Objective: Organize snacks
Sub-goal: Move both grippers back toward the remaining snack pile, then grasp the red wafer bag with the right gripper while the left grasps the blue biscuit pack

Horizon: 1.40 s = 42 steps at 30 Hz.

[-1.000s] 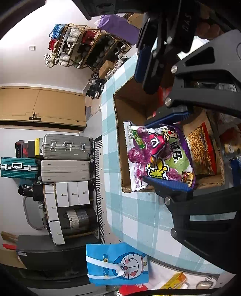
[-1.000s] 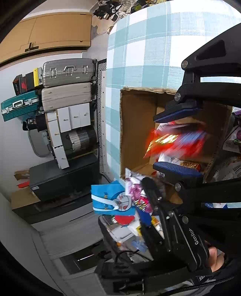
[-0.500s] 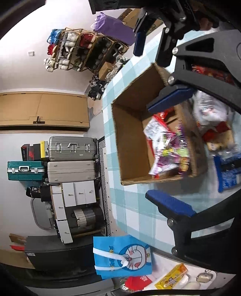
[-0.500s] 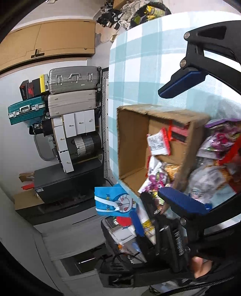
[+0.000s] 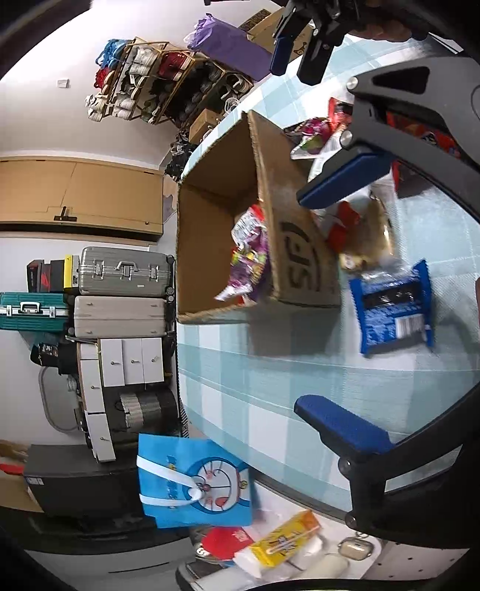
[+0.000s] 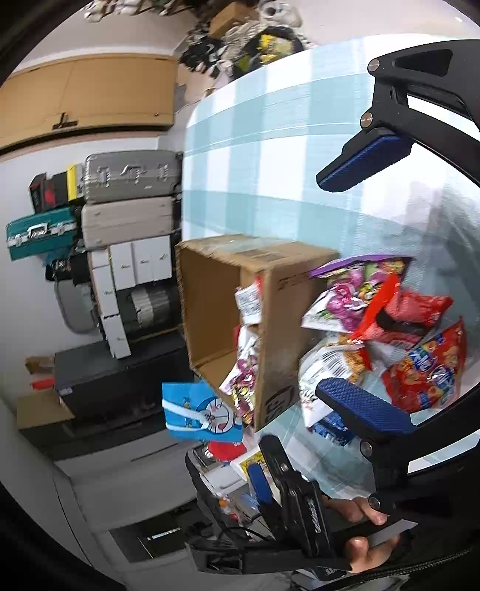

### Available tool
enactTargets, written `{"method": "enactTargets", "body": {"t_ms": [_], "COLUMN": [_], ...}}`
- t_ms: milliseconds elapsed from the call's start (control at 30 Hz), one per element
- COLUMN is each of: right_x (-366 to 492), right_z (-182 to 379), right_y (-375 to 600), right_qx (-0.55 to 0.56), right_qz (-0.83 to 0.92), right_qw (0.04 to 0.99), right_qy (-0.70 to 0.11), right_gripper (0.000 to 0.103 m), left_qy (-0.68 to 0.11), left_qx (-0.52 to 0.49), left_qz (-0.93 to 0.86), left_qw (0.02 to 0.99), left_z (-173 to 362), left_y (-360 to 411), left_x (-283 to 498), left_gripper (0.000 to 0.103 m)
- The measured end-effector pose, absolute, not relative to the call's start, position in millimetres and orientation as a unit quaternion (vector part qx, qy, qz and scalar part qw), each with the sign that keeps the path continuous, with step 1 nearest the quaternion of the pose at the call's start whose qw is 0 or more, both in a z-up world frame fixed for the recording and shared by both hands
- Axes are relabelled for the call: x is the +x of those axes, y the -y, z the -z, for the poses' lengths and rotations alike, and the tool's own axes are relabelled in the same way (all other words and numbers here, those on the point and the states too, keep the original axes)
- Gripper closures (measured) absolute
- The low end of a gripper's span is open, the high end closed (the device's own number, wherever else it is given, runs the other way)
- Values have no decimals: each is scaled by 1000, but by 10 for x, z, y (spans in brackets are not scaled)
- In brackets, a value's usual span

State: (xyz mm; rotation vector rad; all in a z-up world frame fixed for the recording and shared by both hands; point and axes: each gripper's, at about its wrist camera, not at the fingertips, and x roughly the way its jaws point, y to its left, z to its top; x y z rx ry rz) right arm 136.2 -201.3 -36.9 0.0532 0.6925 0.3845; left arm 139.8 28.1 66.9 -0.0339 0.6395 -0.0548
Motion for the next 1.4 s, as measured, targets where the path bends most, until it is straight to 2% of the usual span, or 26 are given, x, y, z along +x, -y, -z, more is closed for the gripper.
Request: {"method": "enactTargets", "body": {"t_ms": [233, 733, 967, 1033, 1100, 1200, 1267, 1400], "right_x": [1305, 1447, 1419, 1392, 1367, 1348, 1342, 1372], "right_z": [536, 944, 945, 907, 854, 831, 855, 921], "right_y": [1999, 1900, 1840, 1810, 1781, 1756, 1732, 1711], "right_qx": [24, 42, 37, 32, 26, 26, 27, 39], "right_qz": [-181, -164, -160, -164, -172, -186, -191, -198], "right_qw": [917, 881, 880, 879, 879, 875, 872, 868], "right_qy": [-354, -442, -447, -447, -444, -447, -450, -454], "right_gripper": [1, 1, 1, 6, 18, 20, 27, 30], "left_qy": [-330, -359, -364, -368, -374, -378, -378, -381], "left_qx": [-20, -9, 3, 6, 6, 5, 6, 8], "left_qz": [18, 22, 25, 23, 25, 26, 27, 25], "left_qw": [944, 933, 931, 929, 927, 925, 925, 924], "left_z": [-542, -362, -333, -312, -278, -242, -231, -198], "left_y": [-366, -314, -266, -271, -275, -274, -273, -277], "left_x": [1287, 1385, 1407, 1419, 1440, 1456, 1455, 1471], "left_gripper": [1, 1, 1, 1, 1, 1, 1, 1]}}
